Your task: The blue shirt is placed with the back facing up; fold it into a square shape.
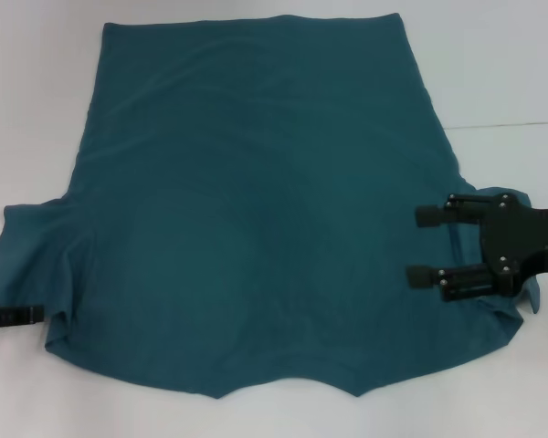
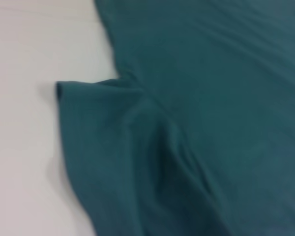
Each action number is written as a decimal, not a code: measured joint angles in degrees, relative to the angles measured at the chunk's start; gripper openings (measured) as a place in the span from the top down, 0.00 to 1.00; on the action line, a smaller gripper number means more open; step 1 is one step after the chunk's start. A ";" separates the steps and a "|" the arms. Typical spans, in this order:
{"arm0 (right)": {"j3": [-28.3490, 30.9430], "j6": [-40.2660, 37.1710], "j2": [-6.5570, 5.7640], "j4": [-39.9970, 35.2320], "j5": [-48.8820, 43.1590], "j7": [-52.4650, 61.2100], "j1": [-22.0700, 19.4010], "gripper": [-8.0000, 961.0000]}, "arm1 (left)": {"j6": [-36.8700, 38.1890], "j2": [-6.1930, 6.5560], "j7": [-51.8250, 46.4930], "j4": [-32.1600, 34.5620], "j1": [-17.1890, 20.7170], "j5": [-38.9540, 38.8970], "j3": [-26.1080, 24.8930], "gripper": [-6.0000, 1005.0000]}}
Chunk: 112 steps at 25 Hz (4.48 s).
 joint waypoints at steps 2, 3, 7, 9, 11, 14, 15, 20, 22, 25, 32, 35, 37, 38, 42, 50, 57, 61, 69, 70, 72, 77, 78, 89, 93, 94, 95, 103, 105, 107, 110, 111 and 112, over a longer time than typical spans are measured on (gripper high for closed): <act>0.00 0.00 0.14 0.02 0.00 0.01 0.00 0.04 | -2.98 -1.05 -0.22 0.35 0.00 1.59 0.81 0.17; 0.00 0.01 0.21 0.02 0.00 0.01 0.00 0.04 | -3.93 -1.28 -0.29 0.43 0.00 2.04 1.04 0.17; 0.12 0.33 0.42 0.05 0.00 0.01 -0.25 0.04 | -6.67 -1.40 -0.97 -0.03 0.00 2.55 1.36 0.17; 0.31 0.52 0.47 0.01 0.03 0.01 -0.40 0.04 | -7.53 -1.39 -1.24 -0.03 0.02 2.55 1.24 0.17; 0.42 0.68 0.49 -0.03 0.11 0.01 -0.49 0.04 | -8.41 -1.39 -1.33 -0.24 0.04 2.58 1.30 0.17; 0.43 0.72 0.49 -0.04 0.17 0.01 -0.49 0.04 | -10.54 -1.47 -1.38 -1.56 -0.21 2.64 1.51 0.17; 0.44 0.75 0.49 -0.01 0.22 0.01 -0.44 0.04 | -10.60 -1.47 -1.38 -1.61 -0.22 2.64 1.52 0.17; 0.40 1.02 0.61 0.12 0.19 0.01 -0.11 0.04 | -12.60 -1.37 -1.41 -3.35 -0.44 2.73 2.68 0.17; 0.33 1.38 0.63 0.14 0.17 0.01 -0.08 0.04 | -13.01 -1.35 -1.41 -3.46 -0.39 2.73 3.13 0.17; 0.35 1.52 0.64 0.14 0.26 0.01 -0.03 0.04 | -13.91 -1.36 -1.43 -3.62 -0.20 2.73 3.69 0.17; 0.01 2.80 0.64 0.04 0.26 0.01 0.09 0.04 | -16.70 -1.22 -1.51 -5.83 -0.14 2.78 3.66 0.21; 0.00 3.59 0.64 0.03 0.29 0.00 0.13 0.04 | -17.44 -1.06 -1.64 -6.74 -0.19 2.83 3.57 0.23; 0.00 3.70 0.64 0.05 0.29 -0.13 0.17 0.04 | -17.45 -1.05 -1.68 -6.82 -0.25 2.87 3.61 0.24; 0.00 3.76 0.64 0.05 0.29 -0.22 0.17 0.04 | -17.45 -1.05 -1.69 -6.88 -0.26 2.89 3.62 0.27; 0.04 3.83 0.64 0.00 0.30 -0.31 0.17 0.04 | -17.39 -1.20 -1.71 -6.95 -0.41 2.90 3.70 0.39; 0.22 3.83 0.64 -0.10 0.35 -0.24 0.32 0.04 | -17.45 -1.30 -1.71 -6.96 -0.72 2.78 3.75 0.75; 0.52 3.81 0.88 0.11 0.53 -0.38 0.44 0.04 | -17.46 -1.30 -2.06 -6.81 -1.78 2.31 3.68 0.95; 0.97 4.67 1.51 0.16 1.21 -0.90 -0.06 0.04 | -16.92 -1.25 -2.08 -6.61 -3.07 2.24 3.59 0.98; 3.64 5.79 2.24 1.33 3.69 -3.61 -2.48 0.04 | -13.04 -1.01 -3.06 -4.49 -6.95 2.12 3.81 0.97; 3.90 5.80 2.28 1.86 3.85 -3.98 -2.83 0.04 | -12.39 -1.04 -3.28 -3.94 -7.46 2.10 3.86 0.96; 4.57 5.84 2.29 2.61 4.02 -4.41 -3.40 0.04 | -11.09 -1.11 -3.67 -2.94 -8.55 2.10 3.86 0.96; 5.75 5.95 2.30 3.20 4.38 -5.22 -4.69 0.04 | -8.81 -1.13 -4.23 -1.93 -11.18 2.10 4.59 0.94; 5.76 5.96 2.31 3.32 4.46 -5.22 -4.90 0.04 | -8.68 -1.13 -4.29 -1.93 -11.48 2.10 5.01 0.94; 6.35 6.07 2.21 5.43 4.53 -6.63 -5.44 0.04 | -11.66 -1.45 -6.89 -4.91 -14.17 2.10 17.02 0.91; 6.37 7.09 2.10 6.12 4.32 -7.20 -4.97 0.04 | -15.81 -1.48 -8.45 -7.30 -14.39 2.10 23.82 0.89; 6.30 7.23 2.12 6.17 4.26 -7.25 -4.86 0.04 | -16.63 -1.51 -8.58 -7.79 -14.50 2.10 25.24 0.89; 6.19 7.26 2.15 6.25 4.22 -7.32 -4.77 0.04 | -17.41 -1.61 -8.71 -8.19 -14.59 2.09 26.66 0.89; 6.01 7.59 2.26 6.49 4.41 -7.43 -4.35 0.04 | -20.13 -1.84 -8.81 -8.42 -14.83 2.25 35.69 0.82; 5.99 7.60 2.26 6.54 4.42 -7.46 -4.28 0.04 | -20.23 -1.83 -8.85 -8.03 -14.93 2.16 35.56 0.73; 5.98 7.62 2.25 6.58 4.44 -7.47 -4.23 0.04 | -20.33 -1.82 -9.12 -7.16 -14.95 2.12 34.50 0.64; 6.14 7.68 2.23 6.64 4.46 -7.47 -4.15 0.04 | -20.57 -1.53 -10.71 -5.27 -14.76 2.54 31.52 0.54; 6.16 7.73 2.23 6.64 4.48 -7.47 -4.14 0.04 | -20.57 -1.53 -10.71 -5.27 -14.76 2.54 31.52 0.50; 6.14 7.94 2.22 6.64 4.48 -7.47 -4.14 0.04 | -21.07 -1.11 -13.89 -4.54 -15.00 4.90 27.28 0.47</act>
